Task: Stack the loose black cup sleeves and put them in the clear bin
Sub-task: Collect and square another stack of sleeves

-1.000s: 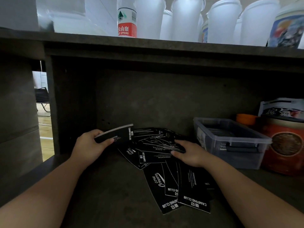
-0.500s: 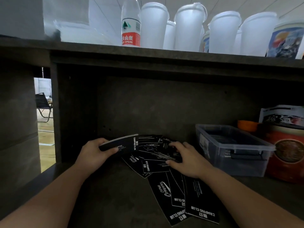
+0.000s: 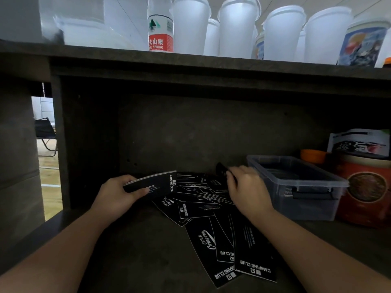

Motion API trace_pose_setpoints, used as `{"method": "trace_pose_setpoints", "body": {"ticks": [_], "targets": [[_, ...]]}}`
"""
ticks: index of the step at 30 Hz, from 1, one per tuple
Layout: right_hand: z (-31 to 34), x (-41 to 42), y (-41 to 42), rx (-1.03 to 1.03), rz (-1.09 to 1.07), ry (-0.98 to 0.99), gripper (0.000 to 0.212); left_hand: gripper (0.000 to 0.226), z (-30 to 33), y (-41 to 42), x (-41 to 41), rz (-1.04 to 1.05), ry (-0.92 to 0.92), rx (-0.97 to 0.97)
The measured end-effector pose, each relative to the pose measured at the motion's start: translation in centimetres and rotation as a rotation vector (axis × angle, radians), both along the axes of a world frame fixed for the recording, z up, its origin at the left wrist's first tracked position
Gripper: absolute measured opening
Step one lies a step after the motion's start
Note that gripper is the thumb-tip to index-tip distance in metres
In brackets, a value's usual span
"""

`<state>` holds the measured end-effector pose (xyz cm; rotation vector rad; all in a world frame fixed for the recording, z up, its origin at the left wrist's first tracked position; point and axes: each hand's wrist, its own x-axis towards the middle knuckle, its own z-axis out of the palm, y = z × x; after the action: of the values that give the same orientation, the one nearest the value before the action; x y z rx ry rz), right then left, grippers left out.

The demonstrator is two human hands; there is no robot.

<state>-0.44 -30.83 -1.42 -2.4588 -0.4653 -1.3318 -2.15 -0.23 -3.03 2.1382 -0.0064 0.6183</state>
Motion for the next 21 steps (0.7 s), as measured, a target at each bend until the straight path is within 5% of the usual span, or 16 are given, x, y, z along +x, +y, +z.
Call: {"method": "trace_pose_setpoints", "body": {"ticks": [4, 14, 21], "targets": [[0.7, -0.9, -0.2, 0.101, 0.052, -0.127, 0.027, 0.011, 0.1, 0.0, 0.0, -0.015, 0.02, -0.014], [2.8, -3.6, 1.7, 0.208, 0.154, -0.384, 0.007, 0.013, 0.0, 0.2, 0.0, -0.023, 0.012, -0.043], [5.2, -0.3, 5.6, 0.462, 0.171, 0.501, 0.019, 0.012, 0.2, 0.4, 0.0, -0.052, 0.068, -0.114]]}}
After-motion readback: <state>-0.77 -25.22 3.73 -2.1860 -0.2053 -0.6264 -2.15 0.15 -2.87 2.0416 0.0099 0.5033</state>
